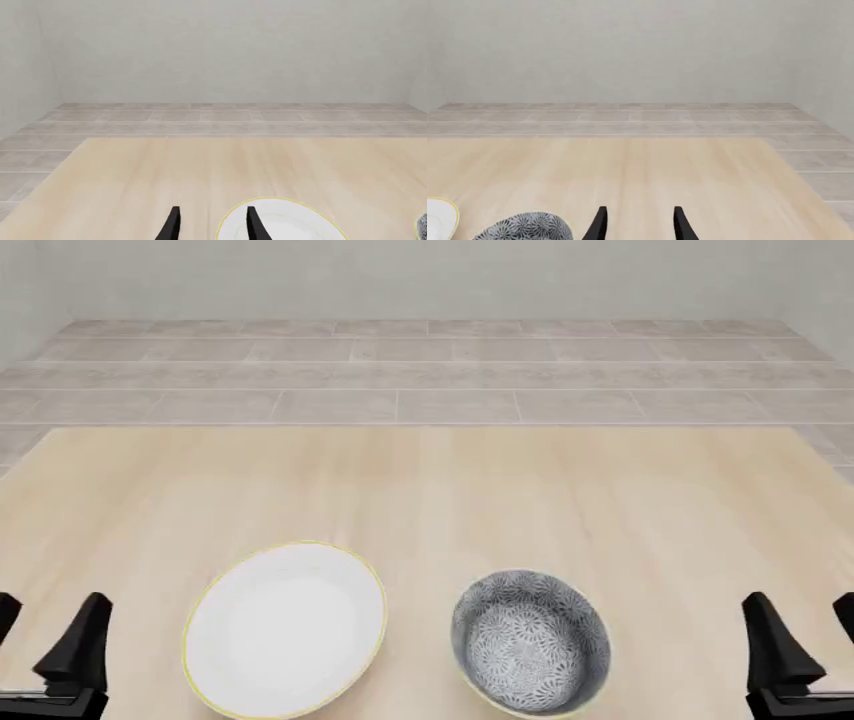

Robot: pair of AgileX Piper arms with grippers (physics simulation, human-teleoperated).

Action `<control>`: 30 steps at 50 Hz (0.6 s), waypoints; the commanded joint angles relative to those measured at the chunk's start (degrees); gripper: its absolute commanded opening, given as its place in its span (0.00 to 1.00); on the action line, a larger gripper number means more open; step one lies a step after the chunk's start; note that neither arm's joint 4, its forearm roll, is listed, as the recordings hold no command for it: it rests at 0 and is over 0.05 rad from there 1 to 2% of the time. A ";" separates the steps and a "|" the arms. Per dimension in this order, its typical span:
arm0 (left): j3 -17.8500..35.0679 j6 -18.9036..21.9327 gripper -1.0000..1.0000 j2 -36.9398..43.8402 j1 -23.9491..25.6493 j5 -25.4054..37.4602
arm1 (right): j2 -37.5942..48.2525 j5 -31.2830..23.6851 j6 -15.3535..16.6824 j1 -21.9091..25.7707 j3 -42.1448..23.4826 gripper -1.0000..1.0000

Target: Put the bowl on the plate.

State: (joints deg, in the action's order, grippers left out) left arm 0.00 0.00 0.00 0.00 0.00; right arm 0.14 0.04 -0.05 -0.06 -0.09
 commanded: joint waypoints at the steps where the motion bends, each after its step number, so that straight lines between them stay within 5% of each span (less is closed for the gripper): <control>1: 0.00 0.00 1.00 0.00 0.00 0.00 | 0.30 -0.16 -0.35 -0.11 -0.14 1.00; 18: 0.00 0.00 1.00 0.00 0.00 0.00 | 1.37 -0.43 0.32 0.02 -0.87 1.00; 25: 0.00 0.00 1.00 0.00 0.00 0.00 | 3.59 -4.13 -3.10 -0.56 -8.23 1.00; 30: 0.00 0.00 1.00 0.00 0.00 0.00 | 14.70 -5.01 -5.44 -1.45 -16.54 1.00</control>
State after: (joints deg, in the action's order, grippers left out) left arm 0.00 0.00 0.00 0.00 0.00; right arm 5.97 -2.57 -2.76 -0.54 -7.28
